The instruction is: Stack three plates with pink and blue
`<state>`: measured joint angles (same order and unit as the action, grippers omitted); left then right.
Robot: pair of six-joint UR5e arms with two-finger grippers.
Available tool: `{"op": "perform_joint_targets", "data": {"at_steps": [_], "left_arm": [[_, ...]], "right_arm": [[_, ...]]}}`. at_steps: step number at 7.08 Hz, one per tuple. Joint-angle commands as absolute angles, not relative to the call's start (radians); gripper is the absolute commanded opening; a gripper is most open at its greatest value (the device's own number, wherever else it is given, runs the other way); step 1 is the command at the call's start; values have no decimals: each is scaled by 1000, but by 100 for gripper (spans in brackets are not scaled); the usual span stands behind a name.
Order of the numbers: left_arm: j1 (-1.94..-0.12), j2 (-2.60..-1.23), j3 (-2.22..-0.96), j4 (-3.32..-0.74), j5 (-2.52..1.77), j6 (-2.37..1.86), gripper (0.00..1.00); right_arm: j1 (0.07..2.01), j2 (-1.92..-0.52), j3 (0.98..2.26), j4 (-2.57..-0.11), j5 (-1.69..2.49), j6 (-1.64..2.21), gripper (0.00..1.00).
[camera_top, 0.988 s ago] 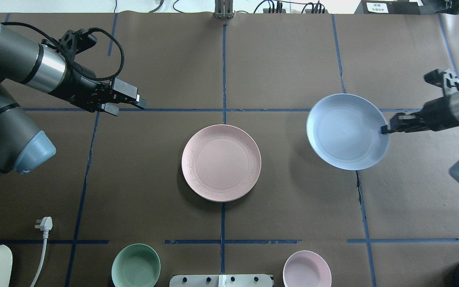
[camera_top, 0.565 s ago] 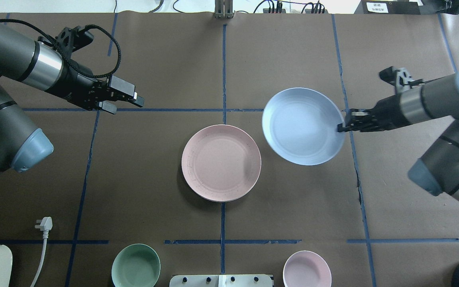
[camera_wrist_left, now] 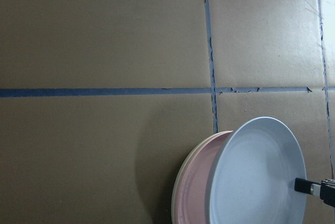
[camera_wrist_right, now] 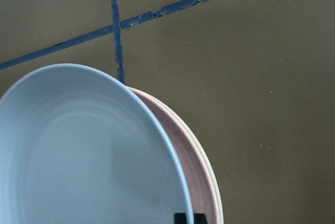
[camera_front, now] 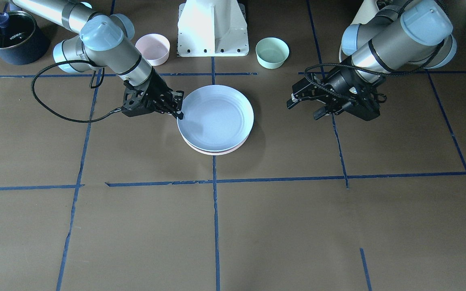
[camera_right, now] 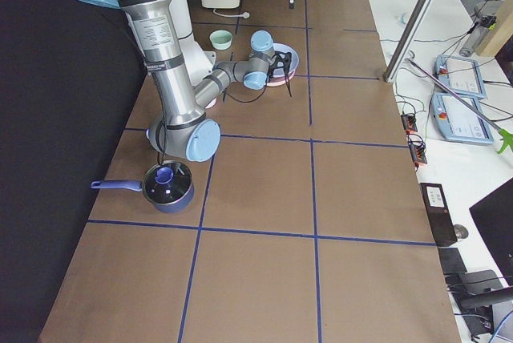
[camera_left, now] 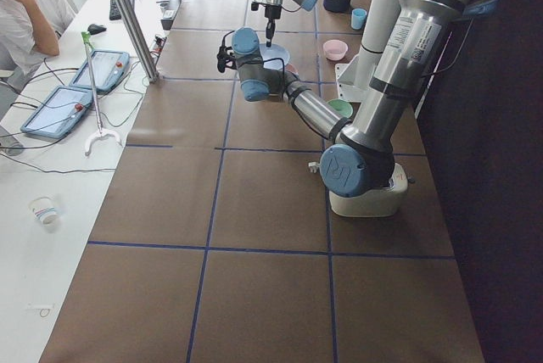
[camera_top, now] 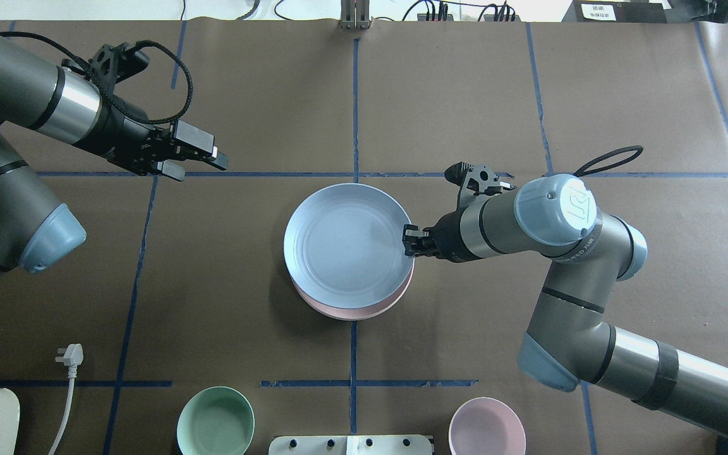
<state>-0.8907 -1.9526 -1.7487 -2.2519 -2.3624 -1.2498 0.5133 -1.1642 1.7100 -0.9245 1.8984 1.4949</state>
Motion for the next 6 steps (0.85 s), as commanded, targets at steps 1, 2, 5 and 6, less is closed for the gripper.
{"op": "perform_joint_targets", "data": {"at_steps": [1,2,5,6], "left_arm": [[-893,-1951,-1740,-2252,-2362,-1246,100],[-896,-1950,-1736,-2252,-2359,-1241,100],[-1027,-1823,-1634,-2246,-2355,-919,100],[-1119,-1792,-1576,-2203,-2353,-685,100]], "right_arm": [[508,-1166,1718,-925,1870,1491,100],[547,-1192,1753,-925,1899,1486,100],[930,-1484,1795,-928,2220,1142,100],[1088,-1544,1761,-957,2323,923,100]]}}
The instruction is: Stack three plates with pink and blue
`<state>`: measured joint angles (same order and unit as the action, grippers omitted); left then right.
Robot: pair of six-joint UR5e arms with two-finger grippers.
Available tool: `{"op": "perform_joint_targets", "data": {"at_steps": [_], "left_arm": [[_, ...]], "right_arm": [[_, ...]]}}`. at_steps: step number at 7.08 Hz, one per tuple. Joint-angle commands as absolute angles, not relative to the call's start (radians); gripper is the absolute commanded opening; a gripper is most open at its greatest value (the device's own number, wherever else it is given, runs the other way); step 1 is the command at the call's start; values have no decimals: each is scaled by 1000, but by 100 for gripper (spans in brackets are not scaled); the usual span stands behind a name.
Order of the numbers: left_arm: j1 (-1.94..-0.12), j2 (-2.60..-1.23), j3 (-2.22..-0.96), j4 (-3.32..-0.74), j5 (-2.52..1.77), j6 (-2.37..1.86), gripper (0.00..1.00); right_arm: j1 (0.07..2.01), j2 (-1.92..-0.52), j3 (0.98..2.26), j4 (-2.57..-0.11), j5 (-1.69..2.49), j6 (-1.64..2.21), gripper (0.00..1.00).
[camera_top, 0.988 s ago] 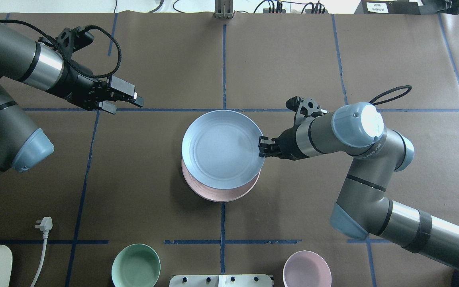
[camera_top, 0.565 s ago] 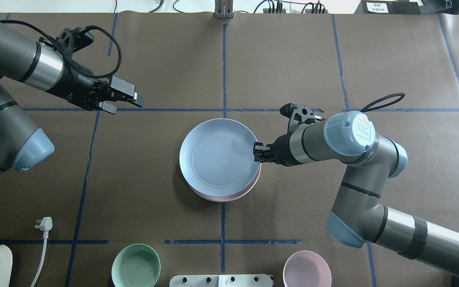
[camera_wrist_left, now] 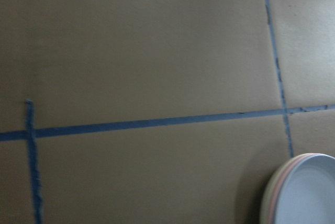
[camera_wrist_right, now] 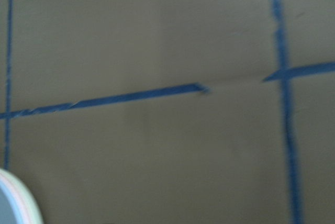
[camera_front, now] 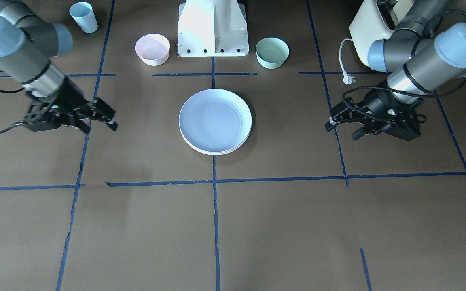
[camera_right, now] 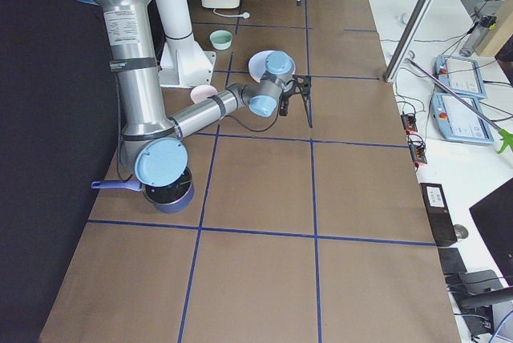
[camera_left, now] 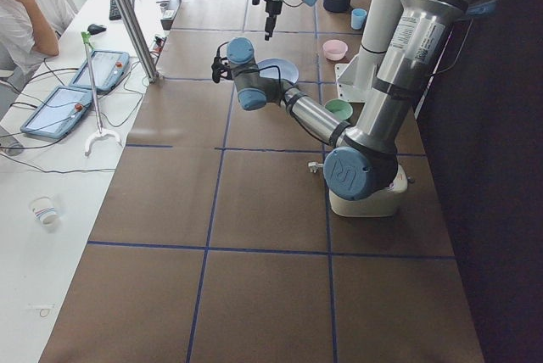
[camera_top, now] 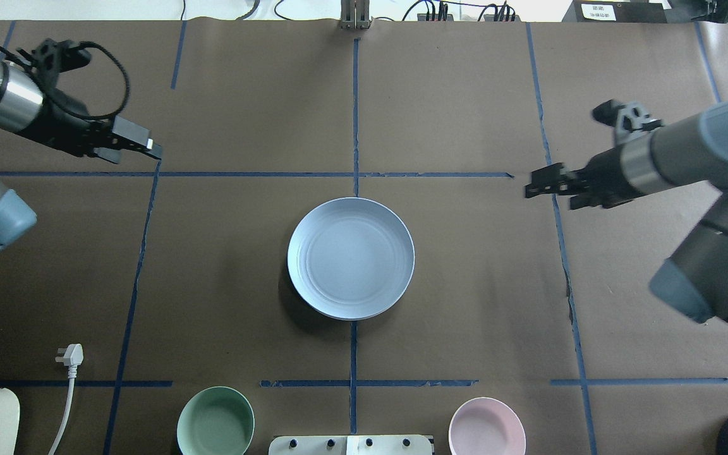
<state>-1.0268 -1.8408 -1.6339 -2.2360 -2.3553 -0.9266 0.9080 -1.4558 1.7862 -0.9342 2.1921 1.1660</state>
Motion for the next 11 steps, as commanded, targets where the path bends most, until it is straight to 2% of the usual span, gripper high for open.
{"op": "perform_joint_targets", "data": {"at_steps": [1,4,6,7,8,11], "left_arm": [[-1231,-1748,-1545,-2107,-2353,-403,100],[-1519,-1744,-1537,-1701,-2355,129,100],[-1566,-1734,-1551,-1476,-2367,216,100],[-1565,-1674,-1551,-1477,-2371,206,100],[-1559,-1672,-1537,-1479,-2378,204,100],[-1565,-1596,-1603,-1462,-2381,177,100]], "right_arm": [[1209,-1584,1729,-1024,2392,693,100],[1438,-1595,1727,-1378,2431,158,100],[1534,-1594,1732,-1590,2421,-112,100],[1534,-1601,1729,-1629,2415,-145,100],[1534,-1601,1715,-1629,2399,-146,100],[1536,-1632,1732,-1629,2401,-146,100]]}}
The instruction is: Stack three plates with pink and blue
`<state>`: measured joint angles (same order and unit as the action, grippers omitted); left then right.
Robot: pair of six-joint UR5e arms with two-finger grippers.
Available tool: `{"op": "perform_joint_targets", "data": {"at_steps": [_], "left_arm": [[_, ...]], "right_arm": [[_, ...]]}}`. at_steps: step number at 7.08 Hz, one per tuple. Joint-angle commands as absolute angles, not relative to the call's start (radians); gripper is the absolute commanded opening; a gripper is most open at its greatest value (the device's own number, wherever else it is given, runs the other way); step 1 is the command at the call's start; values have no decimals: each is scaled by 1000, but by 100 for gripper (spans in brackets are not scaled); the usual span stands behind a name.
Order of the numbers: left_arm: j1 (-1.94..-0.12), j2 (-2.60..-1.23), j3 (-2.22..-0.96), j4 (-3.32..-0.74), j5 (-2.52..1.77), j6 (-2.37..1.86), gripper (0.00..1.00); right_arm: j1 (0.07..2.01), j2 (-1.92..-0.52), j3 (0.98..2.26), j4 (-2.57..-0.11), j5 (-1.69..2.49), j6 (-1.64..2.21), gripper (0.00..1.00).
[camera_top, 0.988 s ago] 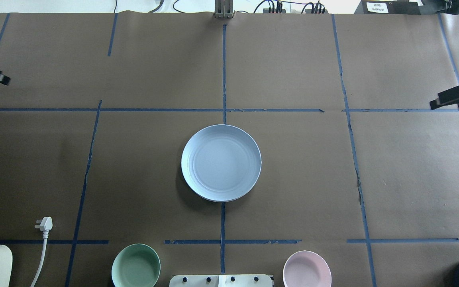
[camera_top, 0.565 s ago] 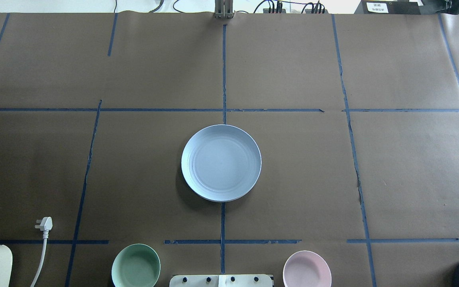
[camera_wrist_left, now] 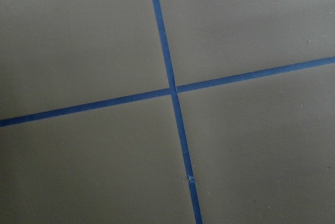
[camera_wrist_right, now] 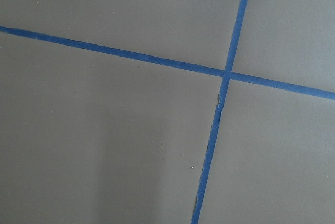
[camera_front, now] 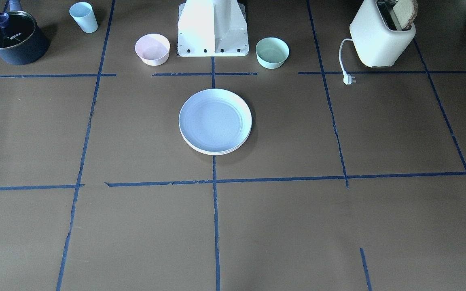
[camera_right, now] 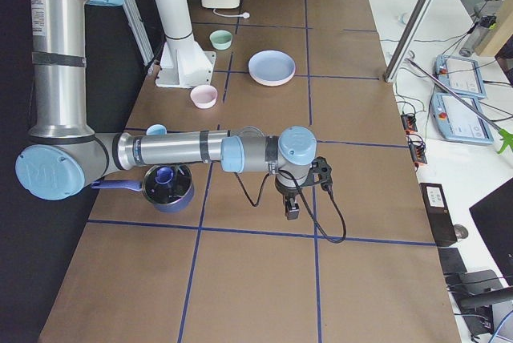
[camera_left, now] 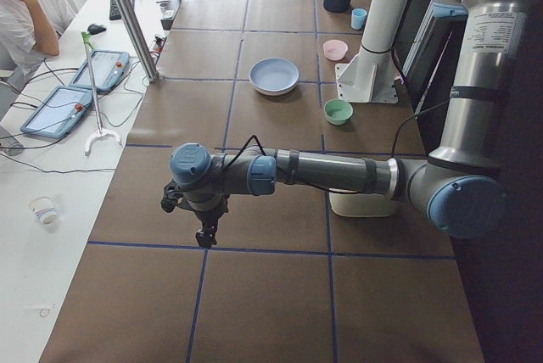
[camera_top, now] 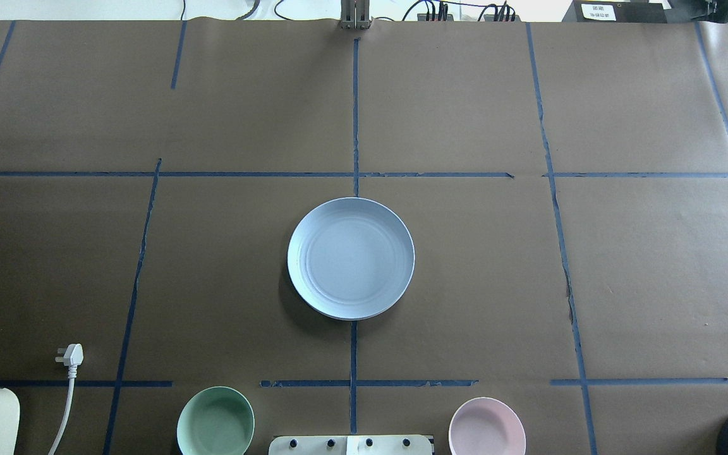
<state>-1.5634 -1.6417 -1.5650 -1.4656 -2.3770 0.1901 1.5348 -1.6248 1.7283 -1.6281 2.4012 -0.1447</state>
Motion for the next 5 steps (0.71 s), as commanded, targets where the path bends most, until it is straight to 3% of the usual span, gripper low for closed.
{"op": "perform_joint_targets", "data": {"at_steps": [1,2,5], "left_arm": [[-1565,-1585,-1641,-1462,-2387,88,100],[-1563,-1515,-1698,-1474,-2388,60,100],[-1562,-1509,-1701,-1480,-2381,63,100]], "right_arm": [[1537,-1644,1736,-1628,2399,-146,100],[1539,-1654,1740,-1621,2401,-146,100],[1539,-1655,1733,-1621,2399,-141,100]]}}
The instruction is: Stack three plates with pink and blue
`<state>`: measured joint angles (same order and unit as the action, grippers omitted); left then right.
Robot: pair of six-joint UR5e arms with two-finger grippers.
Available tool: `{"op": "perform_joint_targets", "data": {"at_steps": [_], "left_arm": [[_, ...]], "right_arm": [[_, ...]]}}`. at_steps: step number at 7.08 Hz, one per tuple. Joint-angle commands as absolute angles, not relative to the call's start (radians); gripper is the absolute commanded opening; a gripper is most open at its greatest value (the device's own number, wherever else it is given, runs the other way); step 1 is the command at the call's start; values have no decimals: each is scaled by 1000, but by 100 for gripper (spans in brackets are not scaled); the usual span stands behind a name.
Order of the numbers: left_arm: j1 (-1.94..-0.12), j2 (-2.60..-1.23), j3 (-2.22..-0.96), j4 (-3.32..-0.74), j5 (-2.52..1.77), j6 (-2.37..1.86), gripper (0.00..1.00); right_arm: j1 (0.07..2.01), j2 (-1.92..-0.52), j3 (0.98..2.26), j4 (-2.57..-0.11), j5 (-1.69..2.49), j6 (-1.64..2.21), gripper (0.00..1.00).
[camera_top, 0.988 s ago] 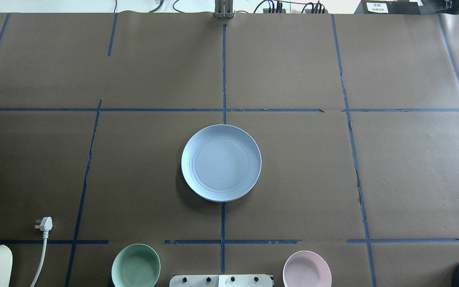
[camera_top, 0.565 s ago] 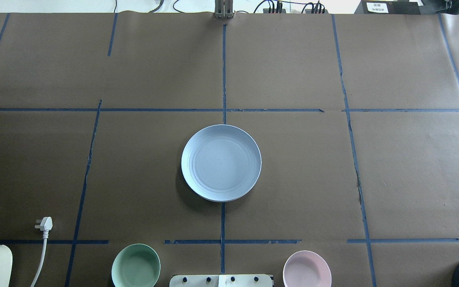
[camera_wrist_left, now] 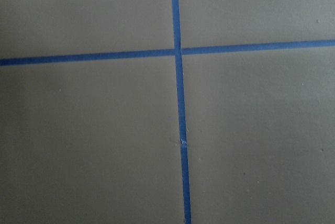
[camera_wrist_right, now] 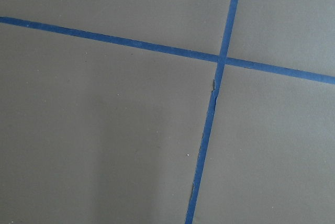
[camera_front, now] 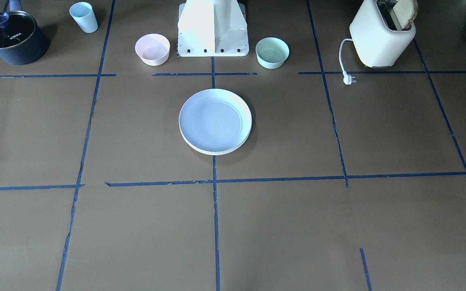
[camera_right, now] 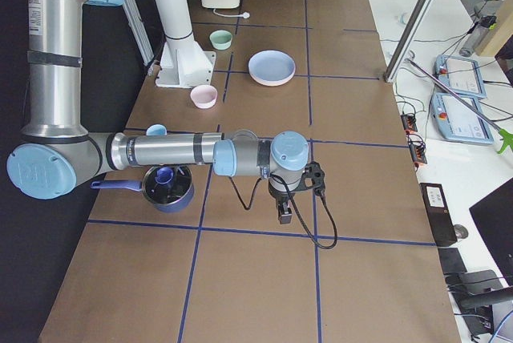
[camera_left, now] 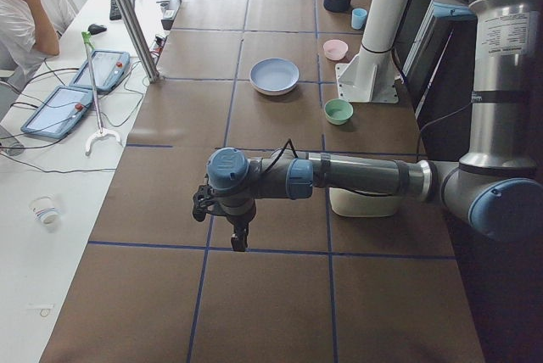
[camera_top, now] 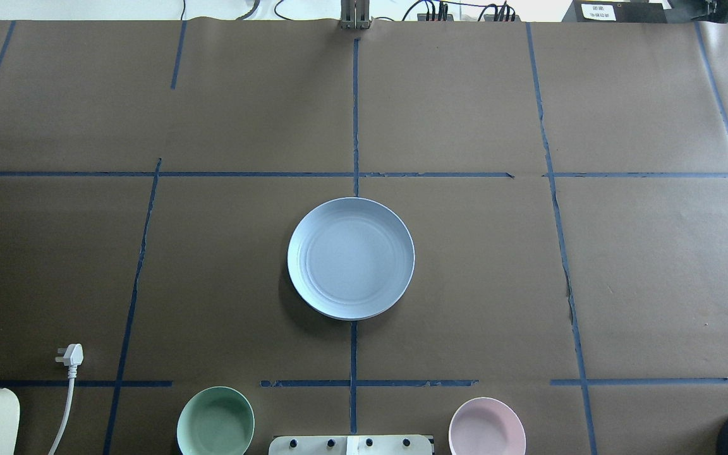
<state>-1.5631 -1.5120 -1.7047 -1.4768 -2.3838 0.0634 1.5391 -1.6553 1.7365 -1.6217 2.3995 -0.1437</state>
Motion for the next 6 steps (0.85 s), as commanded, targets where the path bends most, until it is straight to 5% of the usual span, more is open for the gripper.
{"op": "perform_joint_targets", "data": {"at_steps": [1,6], "left_arm": [[-1562,-1508,-1713,-1480,-2381,58,100],[-1555,-1506,-1697,-1512,-2378,71,100]], "right_arm": [[1539,-1660,1732,-1618,2399,-141,100],[1539,-1672,1740,-1617,2408,-133,100]]}}
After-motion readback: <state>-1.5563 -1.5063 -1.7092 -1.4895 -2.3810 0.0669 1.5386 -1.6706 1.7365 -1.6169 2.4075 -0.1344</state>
